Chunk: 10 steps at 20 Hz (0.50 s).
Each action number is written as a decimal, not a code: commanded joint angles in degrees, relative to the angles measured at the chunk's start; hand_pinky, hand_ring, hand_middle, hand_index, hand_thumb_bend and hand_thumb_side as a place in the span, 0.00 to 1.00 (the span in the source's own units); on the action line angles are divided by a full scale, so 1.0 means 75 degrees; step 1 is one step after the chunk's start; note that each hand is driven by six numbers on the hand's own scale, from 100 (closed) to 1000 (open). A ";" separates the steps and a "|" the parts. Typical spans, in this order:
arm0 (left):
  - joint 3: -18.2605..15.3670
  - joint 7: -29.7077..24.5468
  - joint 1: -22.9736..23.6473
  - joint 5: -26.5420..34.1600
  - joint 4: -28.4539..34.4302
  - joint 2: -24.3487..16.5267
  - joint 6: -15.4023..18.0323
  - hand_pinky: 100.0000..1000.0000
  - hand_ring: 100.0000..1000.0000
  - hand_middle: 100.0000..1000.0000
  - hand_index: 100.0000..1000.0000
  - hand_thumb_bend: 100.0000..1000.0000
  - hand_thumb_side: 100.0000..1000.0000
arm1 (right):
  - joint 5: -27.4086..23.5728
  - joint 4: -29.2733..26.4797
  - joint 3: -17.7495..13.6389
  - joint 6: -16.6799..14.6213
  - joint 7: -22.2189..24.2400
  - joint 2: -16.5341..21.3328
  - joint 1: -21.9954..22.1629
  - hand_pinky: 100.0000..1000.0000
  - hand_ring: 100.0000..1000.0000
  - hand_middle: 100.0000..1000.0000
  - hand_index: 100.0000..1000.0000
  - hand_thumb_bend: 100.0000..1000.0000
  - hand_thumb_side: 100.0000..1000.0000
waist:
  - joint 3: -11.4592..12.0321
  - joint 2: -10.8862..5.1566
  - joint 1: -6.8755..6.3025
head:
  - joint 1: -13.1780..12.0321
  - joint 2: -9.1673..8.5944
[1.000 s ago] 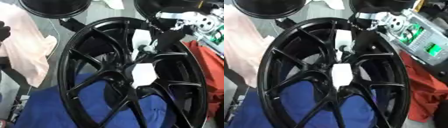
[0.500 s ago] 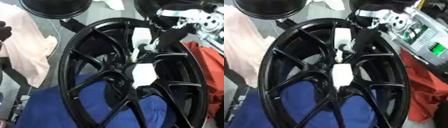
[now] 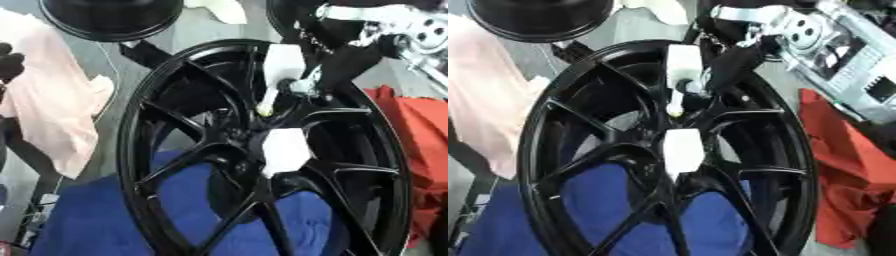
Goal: Pull the pin out of the wheel hub.
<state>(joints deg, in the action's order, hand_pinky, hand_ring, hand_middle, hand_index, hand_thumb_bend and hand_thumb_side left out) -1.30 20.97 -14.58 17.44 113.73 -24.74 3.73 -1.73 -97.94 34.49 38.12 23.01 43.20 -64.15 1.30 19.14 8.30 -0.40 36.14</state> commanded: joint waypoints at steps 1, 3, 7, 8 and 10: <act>-0.0056 -0.0007 -0.0026 0.0007 0.0115 -0.0085 -0.0007 0.83 0.70 0.62 0.73 0.07 0.75 | 0.0012 0.0056 -0.0308 -0.0080 0.0018 0.0224 -0.0210 0.47 0.42 0.27 0.43 0.16 0.00 | -0.0022 -0.0251 -0.0073 | -0.0002 -0.0055; -0.0061 -0.0009 -0.0023 0.0012 0.0115 -0.0081 -0.0008 0.83 0.70 0.62 0.73 0.07 0.75 | -0.0006 0.0139 -0.0427 -0.0126 0.0017 0.0189 -0.0243 0.46 0.42 0.27 0.43 0.15 0.00 | -0.0031 -0.0286 -0.0083 | -0.0001 -0.0061; -0.0072 -0.0012 -0.0010 0.0021 0.0115 -0.0069 -0.0018 0.83 0.70 0.62 0.73 0.07 0.74 | -0.0024 0.0273 -0.0705 -0.0207 -0.0049 0.0102 -0.0324 0.45 0.41 0.26 0.42 0.12 0.00 | -0.0060 -0.0350 -0.0103 | -0.0001 -0.0101; -0.0072 -0.0013 -0.0008 0.0023 0.0115 -0.0065 -0.0021 0.83 0.70 0.62 0.72 0.07 0.74 | -0.0022 0.0326 -0.0775 -0.0225 -0.0063 0.0066 -0.0351 0.45 0.41 0.26 0.42 0.11 0.00 | -0.0067 -0.0363 -0.0109 | 0.0004 -0.0115; -0.0072 -0.0019 -0.0006 0.0027 0.0115 -0.0058 -0.0026 0.83 0.70 0.62 0.72 0.07 0.74 | 0.0032 0.0443 -0.0893 -0.0278 -0.0071 0.0002 -0.0405 0.44 0.40 0.26 0.42 0.11 0.00 | -0.0075 -0.0387 -0.0121 | 0.0018 -0.0143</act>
<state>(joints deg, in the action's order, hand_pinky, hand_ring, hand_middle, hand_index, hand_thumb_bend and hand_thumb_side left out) -1.34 20.89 -14.42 17.66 113.73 -24.72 3.66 -1.72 -94.95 29.48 36.45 22.56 42.45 -66.00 0.80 17.97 7.93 -0.38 36.03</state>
